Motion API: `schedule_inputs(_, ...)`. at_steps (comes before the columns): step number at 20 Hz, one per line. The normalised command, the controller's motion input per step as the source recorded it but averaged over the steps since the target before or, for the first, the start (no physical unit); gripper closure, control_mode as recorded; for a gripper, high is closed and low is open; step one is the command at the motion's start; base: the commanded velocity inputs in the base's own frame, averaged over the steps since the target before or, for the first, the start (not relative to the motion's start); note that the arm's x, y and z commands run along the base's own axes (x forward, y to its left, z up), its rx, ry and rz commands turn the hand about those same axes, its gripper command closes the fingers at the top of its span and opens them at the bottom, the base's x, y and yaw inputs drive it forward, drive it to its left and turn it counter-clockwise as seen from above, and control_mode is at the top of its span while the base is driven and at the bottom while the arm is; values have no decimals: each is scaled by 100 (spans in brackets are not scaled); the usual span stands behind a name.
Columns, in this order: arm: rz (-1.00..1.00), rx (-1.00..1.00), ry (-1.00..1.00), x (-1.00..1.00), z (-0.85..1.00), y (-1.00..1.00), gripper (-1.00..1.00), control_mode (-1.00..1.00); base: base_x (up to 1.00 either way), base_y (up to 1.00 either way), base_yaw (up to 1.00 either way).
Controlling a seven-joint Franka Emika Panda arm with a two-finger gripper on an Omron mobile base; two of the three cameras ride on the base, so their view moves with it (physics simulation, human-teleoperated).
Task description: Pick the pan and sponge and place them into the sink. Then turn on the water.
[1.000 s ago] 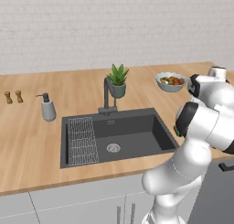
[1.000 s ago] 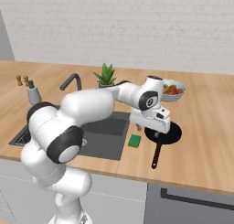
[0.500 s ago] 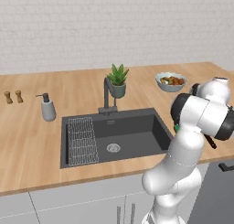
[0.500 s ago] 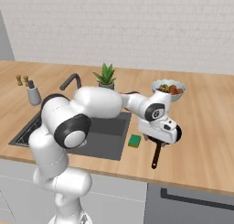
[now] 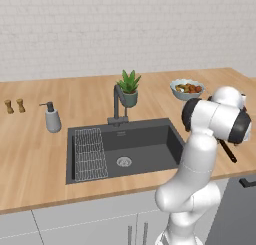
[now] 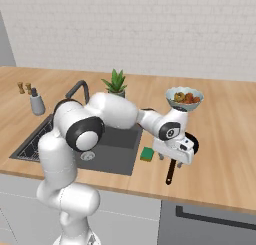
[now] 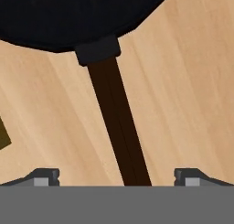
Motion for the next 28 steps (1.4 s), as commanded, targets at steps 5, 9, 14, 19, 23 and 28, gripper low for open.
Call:
schedule_inputs(5, 0, 0, 3, 25, -29, -11, -100, -100, 0, 0, 0)
schedule_inputs(9, 0, 2, 2, 26, -27, -17, -100, -100, 0, 0, 0)
schedule_inputs(14, 0, 5, 1, 36, -19, -9, -100, -100, 0, 0, 0)
schedule_inputs(19, 0, 6, 0, 39, -11, 0, 100, -100, 0, 0, 0)
schedule_inputs(23, 0, 1, 1, 11, -2, -2, 100, -100, 0, 0, 0)
schedule_inputs(28, 2, 0, 0, 14, 0, 1, 100, -100, 0, 0, 0)
